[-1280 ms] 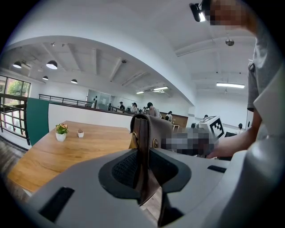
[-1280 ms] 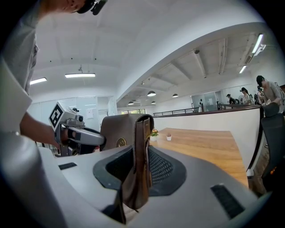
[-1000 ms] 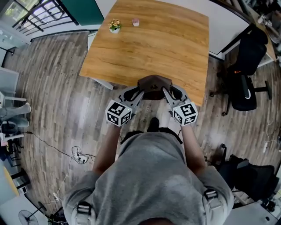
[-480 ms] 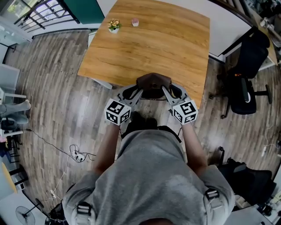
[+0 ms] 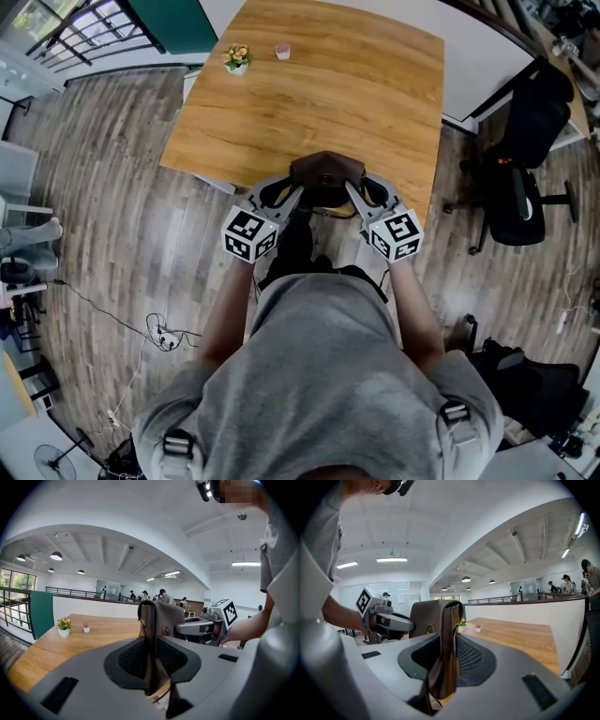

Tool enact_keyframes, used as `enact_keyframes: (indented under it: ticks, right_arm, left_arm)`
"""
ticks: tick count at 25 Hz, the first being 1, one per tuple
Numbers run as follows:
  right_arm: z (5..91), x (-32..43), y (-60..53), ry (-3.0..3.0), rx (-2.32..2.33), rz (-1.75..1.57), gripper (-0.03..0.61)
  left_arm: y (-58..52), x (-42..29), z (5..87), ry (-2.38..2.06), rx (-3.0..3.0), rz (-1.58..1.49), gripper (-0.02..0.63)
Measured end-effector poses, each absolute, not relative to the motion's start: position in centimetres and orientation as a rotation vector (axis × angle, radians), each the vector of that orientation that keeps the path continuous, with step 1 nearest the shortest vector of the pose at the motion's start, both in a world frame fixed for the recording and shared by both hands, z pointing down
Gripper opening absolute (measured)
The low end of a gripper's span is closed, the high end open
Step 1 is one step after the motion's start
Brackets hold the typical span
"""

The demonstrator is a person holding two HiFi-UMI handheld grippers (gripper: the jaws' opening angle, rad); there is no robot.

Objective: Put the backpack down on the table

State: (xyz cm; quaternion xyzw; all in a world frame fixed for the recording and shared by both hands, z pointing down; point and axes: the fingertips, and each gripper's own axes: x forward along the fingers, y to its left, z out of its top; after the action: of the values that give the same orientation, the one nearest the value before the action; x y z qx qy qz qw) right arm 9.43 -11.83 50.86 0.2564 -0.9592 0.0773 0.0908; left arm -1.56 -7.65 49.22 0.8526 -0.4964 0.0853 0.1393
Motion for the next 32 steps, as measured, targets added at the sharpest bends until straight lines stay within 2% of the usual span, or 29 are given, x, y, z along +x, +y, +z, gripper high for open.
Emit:
enact_keyframes:
  ticks: [32]
  right_arm:
    - [52.7, 6.6, -22.6, -2.765, 0.870, 0.211, 0.103]
  left_arm:
    - [-19.8, -4.7, 51.3, -1.310, 2.507, 0.309, 0.095]
